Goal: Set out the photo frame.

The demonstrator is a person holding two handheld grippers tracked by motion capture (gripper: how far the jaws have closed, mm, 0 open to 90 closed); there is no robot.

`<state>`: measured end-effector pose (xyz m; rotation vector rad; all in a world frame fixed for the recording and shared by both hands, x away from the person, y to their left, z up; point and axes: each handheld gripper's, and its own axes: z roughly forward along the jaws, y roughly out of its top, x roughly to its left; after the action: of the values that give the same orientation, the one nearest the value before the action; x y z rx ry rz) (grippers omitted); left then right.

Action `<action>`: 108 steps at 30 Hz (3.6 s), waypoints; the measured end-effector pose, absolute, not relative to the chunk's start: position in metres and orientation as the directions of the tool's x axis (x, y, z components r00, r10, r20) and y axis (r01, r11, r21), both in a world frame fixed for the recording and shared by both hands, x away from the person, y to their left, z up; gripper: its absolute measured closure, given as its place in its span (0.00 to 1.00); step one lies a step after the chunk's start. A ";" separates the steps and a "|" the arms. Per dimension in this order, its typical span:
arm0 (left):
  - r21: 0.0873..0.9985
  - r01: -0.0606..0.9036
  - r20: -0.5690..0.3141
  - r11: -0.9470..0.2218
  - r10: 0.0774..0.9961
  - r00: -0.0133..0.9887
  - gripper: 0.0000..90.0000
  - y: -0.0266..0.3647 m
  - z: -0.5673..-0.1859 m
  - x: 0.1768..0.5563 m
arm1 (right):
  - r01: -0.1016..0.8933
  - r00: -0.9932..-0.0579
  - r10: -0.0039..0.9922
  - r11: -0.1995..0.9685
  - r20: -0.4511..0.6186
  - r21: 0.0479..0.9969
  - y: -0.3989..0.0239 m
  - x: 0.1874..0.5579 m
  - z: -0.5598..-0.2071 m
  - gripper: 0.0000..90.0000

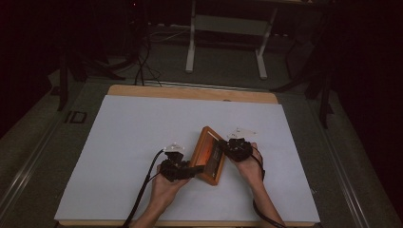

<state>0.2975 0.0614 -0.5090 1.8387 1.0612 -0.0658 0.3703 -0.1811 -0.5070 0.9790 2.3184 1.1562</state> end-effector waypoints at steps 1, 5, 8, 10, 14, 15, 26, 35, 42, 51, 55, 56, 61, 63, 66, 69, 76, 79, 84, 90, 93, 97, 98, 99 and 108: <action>0.716 0.682 -0.457 -0.151 0.636 0.621 0.63 0.060 -0.507 0.298 | 0.397 -0.693 0.720 0.420 -0.033 0.816 -0.181 0.366 -0.499 0.88; 0.720 0.675 -0.445 -0.162 0.638 0.629 0.65 0.054 -0.502 0.301 | 0.371 -0.698 0.715 0.407 -0.039 0.834 -0.183 0.360 -0.487 0.83; 0.726 0.668 -0.441 -0.164 0.634 0.635 0.68 0.050 -0.500 0.303 | 0.351 -0.698 0.714 0.398 -0.046 0.848 -0.185 0.355 -0.478 0.77; 0.731 0.660 -0.430 -0.175 0.633 0.644 0.69 0.048 -0.497 0.304 | 0.342 -0.699 0.713 0.391 -0.046 0.855 -0.188 0.353 -0.472 0.75; 0.741 0.642 -0.410 -0.198 0.623 0.666 0.72 0.044 -0.492 0.306 | 0.324 -0.699 0.713 0.380 -0.052 0.866 -0.193 0.348 -0.462 0.73; 0.745 0.635 -0.403 -0.206 0.621 0.673 0.73 0.043 -0.490 0.307 | 0.318 -0.699 0.713 0.376 -0.052 0.870 -0.194 0.347 -0.459 0.73; 0.792 0.518 -0.259 -0.322 0.591 0.764 0.77 0.046 -0.475 0.303 | 0.284 -0.706 0.706 0.355 -0.056 0.891 -0.203 0.339 -0.441 0.70; 0.815 0.443 -0.180 -0.373 0.564 0.806 0.77 0.063 -0.461 0.304 | 0.270 -0.737 0.672 0.384 -0.068 0.883 -0.198 0.337 -0.441 0.70; 0.836 0.399 -0.146 -0.377 0.548 0.824 0.77 0.083 -0.441 0.308 | 0.249 -0.766 0.640 0.388 -0.064 0.887 -0.196 0.333 -0.436 0.70; 0.846 0.369 -0.127 -0.385 0.526 0.841 0.77 0.102 -0.424 0.316 | 0.242 -0.800 0.598 0.395 -0.048 0.886 -0.191 0.332 -0.437 0.68; 0.844 0.360 -0.127 -0.397 0.505 0.854 0.77 0.108 -0.419 0.320 | 0.232 -0.814 0.579 0.396 -0.045 0.888 -0.190 0.331 -0.436 0.62; 0.844 0.357 -0.125 -0.401 0.500 0.857 0.77 0.109 -0.417 0.321 | 0.229 -0.817 0.575 0.396 -0.046 0.889 -0.190 0.331 -0.436 0.61; 0.844 0.347 -0.118 -0.409 0.489 0.864 0.77 0.111 -0.412 0.321 | 0.229 -0.827 0.560 0.406 -0.043 0.885 -0.189 0.331 -0.437 0.57; 0.848 0.342 -0.121 -0.405 0.480 0.869 0.77 0.112 -0.410 0.320 | 0.229 -0.828 0.559 0.408 -0.043 0.884 -0.188 0.330 -0.437 0.57; 0.848 0.335 -0.117 -0.411 0.471 0.875 0.77 0.112 -0.409 0.320 | 0.225 -0.834 0.550 0.410 -0.042 0.884 -0.187 0.330 -0.436 0.56; 0.848 0.332 -0.119 -0.412 0.463 0.878 0.77 0.112 -0.407 0.320 | 0.221 -0.842 0.537 0.416 -0.042 0.882 -0.187 0.329 -0.436 0.56; 0.854 0.314 -0.118 -0.414 0.433 0.894 0.77 0.111 -0.409 0.322 | 0.218 -0.858 0.512 0.420 -0.032 0.881 -0.184 0.329 -0.436 0.55; 0.859 0.299 -0.110 -0.416 0.420 0.901 0.77 0.110 -0.410 0.322 | 0.206 -0.872 0.488 0.428 -0.033 0.880 -0.182 0.329 -0.437 0.51; 0.859 0.288 -0.111 -0.423 0.396 0.911 0.76 0.108 -0.409 0.323 | 0.167 -0.898 0.436 0.465 -0.060 0.870 -0.176 0.328 -0.439 0.43; 0.859 0.245 -0.078 -0.449 0.359 0.930 0.76 0.101 -0.407 0.322 | 0.147 -0.915 0.400 0.462 -0.057 0.875 -0.168 0.333 -0.443 0.36; 0.859 0.227 -0.069 -0.459 0.335 0.940 0.76 0.097 -0.406 0.322 | 0.143 -0.924 0.380 0.460 -0.049 0.876 -0.164 0.335 -0.445 0.34; 0.862 0.224 -0.073 -0.455 0.326 0.942 0.75 0.096 -0.405 0.324 | 0.137 -0.931 0.362 0.463 -0.045 0.876 -0.162 0.336 -0.447 0.34; 0.863 0.229 -0.078 -0.450 0.329 0.941 0.75 0.096 -0.406 0.325 | 0.135 -0.933 0.356 0.467 -0.046 0.874 -0.161 0.336 -0.447 0.35; 0.863 0.230 -0.080 -0.449 0.328 0.941 0.75 0.096 -0.406 0.326 | 0.132 -0.935 0.351 0.470 -0.047 0.873 -0.160 0.336 -0.448 0.37; 0.869 0.228 -0.085 -0.439 0.320 0.943 0.75 0.098 -0.408 0.327 | 0.112 -0.936 0.343 0.492 -0.074 0.863 -0.161 0.334 -0.447 0.54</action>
<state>0.3267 0.0977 -0.4076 2.0449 0.3904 0.1109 0.3341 -0.1615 -0.4469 0.3884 2.5017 1.4215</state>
